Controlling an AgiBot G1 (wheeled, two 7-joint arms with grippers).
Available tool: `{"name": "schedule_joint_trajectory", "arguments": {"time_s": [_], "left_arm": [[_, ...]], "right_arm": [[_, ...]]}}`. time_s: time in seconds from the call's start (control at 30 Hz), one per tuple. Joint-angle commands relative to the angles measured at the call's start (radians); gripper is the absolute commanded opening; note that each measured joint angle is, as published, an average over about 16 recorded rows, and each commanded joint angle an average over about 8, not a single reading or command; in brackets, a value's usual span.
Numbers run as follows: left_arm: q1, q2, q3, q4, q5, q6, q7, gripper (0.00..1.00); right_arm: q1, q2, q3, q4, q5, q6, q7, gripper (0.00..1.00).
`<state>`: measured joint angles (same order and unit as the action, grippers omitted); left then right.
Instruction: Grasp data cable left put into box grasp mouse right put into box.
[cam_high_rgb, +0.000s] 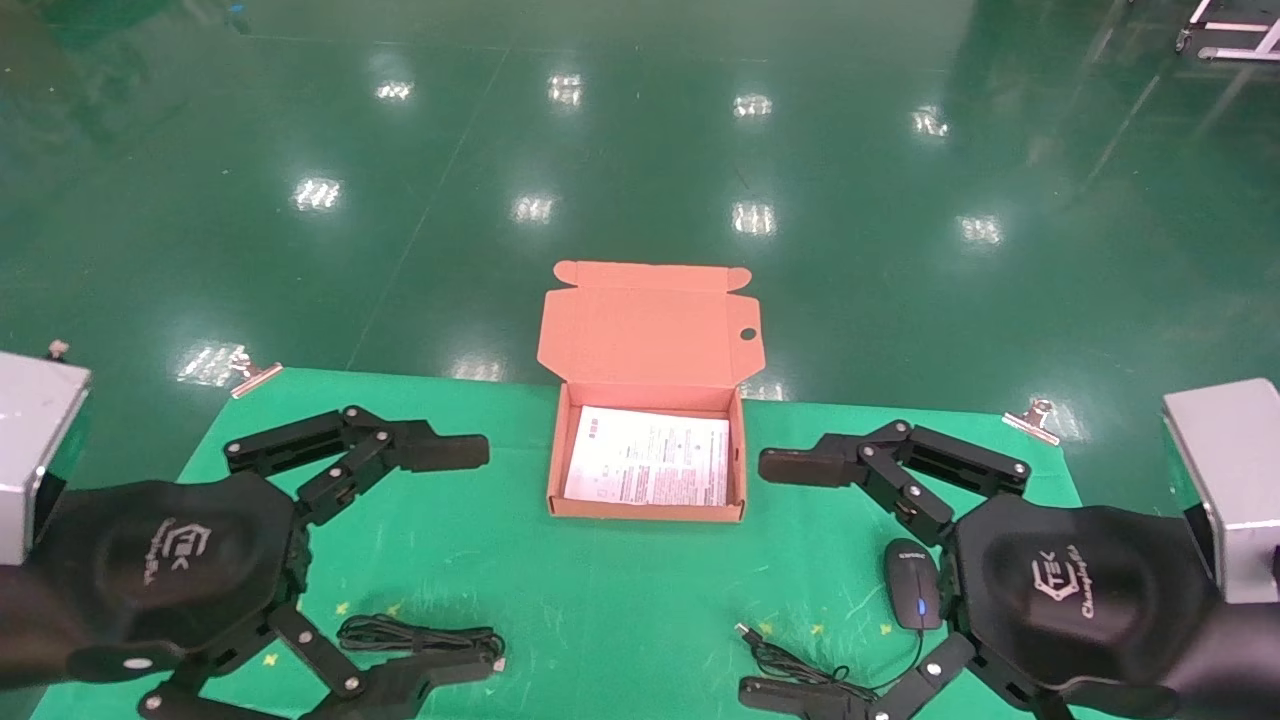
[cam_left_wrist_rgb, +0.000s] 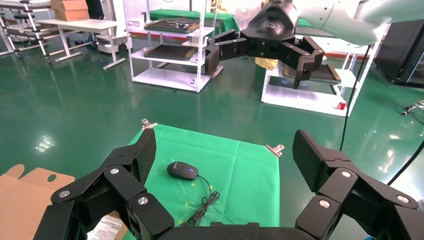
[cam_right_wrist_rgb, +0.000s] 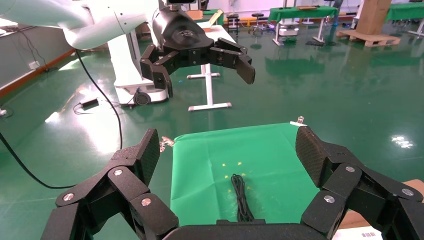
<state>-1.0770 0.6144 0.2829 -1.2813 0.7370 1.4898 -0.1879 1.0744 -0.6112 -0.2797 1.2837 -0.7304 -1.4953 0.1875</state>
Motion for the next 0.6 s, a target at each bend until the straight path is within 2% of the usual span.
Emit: {"name": "schedule_joint_trajectory", "arguments": {"time_s": [0.03,0.6], "left_arm": [[0.0,0.0,0.0,0.0,0.0,0.0,0.0,1.0],[-0.009,-0.003,0.0,-0.008,0.009,0.002,0.007,1.0]], "right_arm": [[0.0,0.0,0.0,0.0,0.0,0.0,0.0,1.0],[0.005,-0.003,0.001,-0.005,0.002,0.002,0.0,1.0]]}}
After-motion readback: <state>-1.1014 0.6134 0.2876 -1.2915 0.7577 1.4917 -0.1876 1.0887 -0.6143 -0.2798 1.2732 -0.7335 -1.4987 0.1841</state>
